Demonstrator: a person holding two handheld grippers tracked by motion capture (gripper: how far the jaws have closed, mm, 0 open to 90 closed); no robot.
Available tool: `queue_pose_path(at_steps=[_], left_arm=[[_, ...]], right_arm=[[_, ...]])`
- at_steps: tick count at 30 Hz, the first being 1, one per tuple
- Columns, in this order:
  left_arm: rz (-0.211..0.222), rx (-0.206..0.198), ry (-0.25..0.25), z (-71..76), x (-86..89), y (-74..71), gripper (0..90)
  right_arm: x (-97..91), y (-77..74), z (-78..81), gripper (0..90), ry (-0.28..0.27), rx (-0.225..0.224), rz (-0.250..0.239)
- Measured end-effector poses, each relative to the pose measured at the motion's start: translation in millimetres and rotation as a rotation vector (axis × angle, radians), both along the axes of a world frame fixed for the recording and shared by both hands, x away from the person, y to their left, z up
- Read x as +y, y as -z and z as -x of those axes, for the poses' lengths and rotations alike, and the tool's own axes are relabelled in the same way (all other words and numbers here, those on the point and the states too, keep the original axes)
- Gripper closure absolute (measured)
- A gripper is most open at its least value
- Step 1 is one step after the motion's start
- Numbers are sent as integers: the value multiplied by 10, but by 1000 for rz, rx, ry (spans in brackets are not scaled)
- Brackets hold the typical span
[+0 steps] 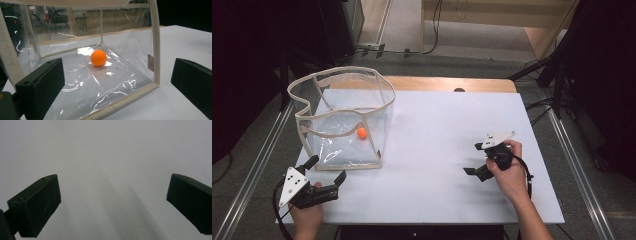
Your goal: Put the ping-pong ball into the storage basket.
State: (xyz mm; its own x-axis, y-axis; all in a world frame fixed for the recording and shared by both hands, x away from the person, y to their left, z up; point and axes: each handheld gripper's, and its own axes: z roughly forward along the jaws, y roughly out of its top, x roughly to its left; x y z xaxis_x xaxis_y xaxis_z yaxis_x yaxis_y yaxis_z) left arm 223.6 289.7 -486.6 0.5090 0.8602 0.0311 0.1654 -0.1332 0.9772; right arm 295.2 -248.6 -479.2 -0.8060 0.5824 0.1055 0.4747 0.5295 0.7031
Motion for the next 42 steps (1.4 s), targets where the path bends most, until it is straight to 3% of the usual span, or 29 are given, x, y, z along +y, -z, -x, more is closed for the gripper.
queue_pose_path(at_steps=[20, 37, 42], left_arm=[[-3, 2, -2, -2, -5, 2, 0], [5, 1, -1, 0, 5, 0, 0], [4, 2, 0, 1, 5, 0, 0]], right_arm=[[-380, 113, 267, 0, 106, -62, -78], [-670, 230, 448, 0, 158, -119, -158], [-743, 252, 493, 0, 187, -133, -150]])
